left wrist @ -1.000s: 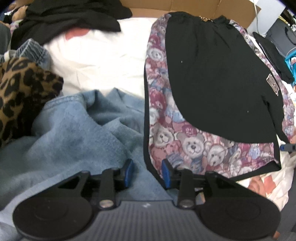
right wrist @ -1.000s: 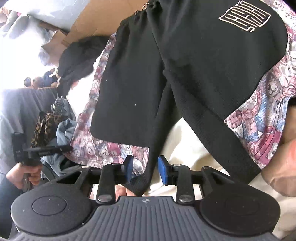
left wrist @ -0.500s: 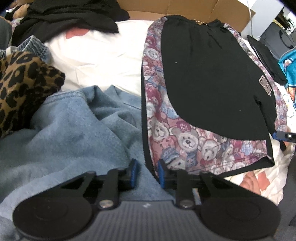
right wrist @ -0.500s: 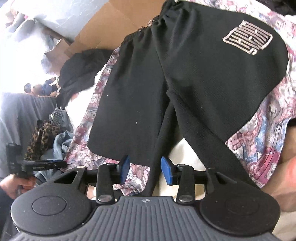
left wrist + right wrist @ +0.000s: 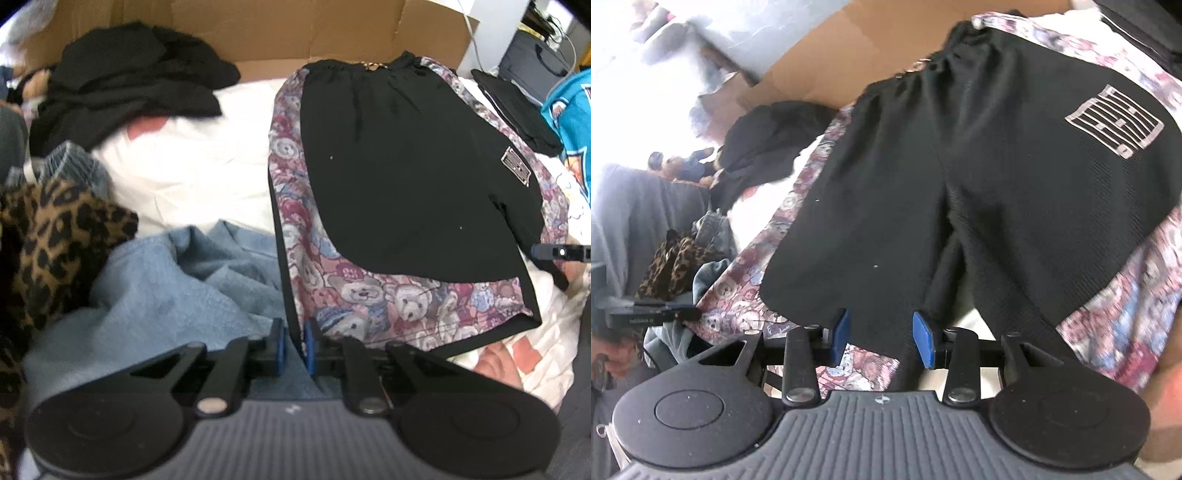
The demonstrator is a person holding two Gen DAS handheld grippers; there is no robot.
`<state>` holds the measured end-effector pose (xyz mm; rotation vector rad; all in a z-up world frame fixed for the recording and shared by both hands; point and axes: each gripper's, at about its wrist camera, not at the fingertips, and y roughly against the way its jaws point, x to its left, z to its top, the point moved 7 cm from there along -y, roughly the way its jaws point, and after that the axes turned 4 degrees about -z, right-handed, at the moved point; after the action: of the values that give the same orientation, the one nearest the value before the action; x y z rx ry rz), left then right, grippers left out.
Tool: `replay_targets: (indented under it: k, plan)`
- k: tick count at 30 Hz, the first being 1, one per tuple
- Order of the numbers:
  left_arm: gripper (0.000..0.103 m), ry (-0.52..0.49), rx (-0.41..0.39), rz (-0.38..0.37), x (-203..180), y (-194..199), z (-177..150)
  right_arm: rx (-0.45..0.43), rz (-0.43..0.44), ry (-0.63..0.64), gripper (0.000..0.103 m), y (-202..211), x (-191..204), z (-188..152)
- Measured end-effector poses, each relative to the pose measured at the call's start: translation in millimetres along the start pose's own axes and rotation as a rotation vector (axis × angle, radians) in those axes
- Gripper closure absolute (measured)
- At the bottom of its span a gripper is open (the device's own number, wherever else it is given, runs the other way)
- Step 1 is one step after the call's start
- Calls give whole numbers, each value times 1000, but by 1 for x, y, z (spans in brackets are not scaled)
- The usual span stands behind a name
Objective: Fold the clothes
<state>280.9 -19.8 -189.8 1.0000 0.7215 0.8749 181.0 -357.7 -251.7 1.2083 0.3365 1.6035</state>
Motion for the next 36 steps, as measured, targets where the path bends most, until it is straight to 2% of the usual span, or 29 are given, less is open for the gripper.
replay_targets:
  k: [2, 4, 15, 20, 22, 23, 25, 29, 32, 35, 36]
  plan:
    - [92, 7, -13, -11, -4, 4, 4, 0, 7, 26, 60, -2, 6, 1]
    - [102, 13, -26, -22, -8, 7, 8, -3, 15, 57, 55, -4, 12, 0]
    - [103, 44, -9, -16, -9, -1, 11, 45, 90, 209, 52, -24, 48, -14]
    - [90, 58, 7, -6, -7, -7, 11, 47, 95, 201, 52, -28, 51, -13]
    - [73, 71, 22, -1, -5, -14, 8, 48, 90, 199, 51, -27, 49, -14]
    - [72, 81, 27, -11, -4, -18, 7, 49, 87, 197, 51, -27, 49, -15]
    - [71, 103, 45, -33, -3, -27, 3, 47, 80, 193, 51, -27, 47, -15]
    - [71, 111, 71, -22, 0, -36, -6, 47, 68, 181, 51, -27, 43, -15]
    - [72, 141, 62, -47, 4, -33, -11, 56, 63, 179, 51, -29, 42, -17]
    - [77, 162, 44, -66, 5, -26, -16, 62, 67, 194, 51, -31, 46, -19]
    - [81, 173, 36, -71, 6, -23, -17, 63, 70, 201, 51, -31, 48, -19]
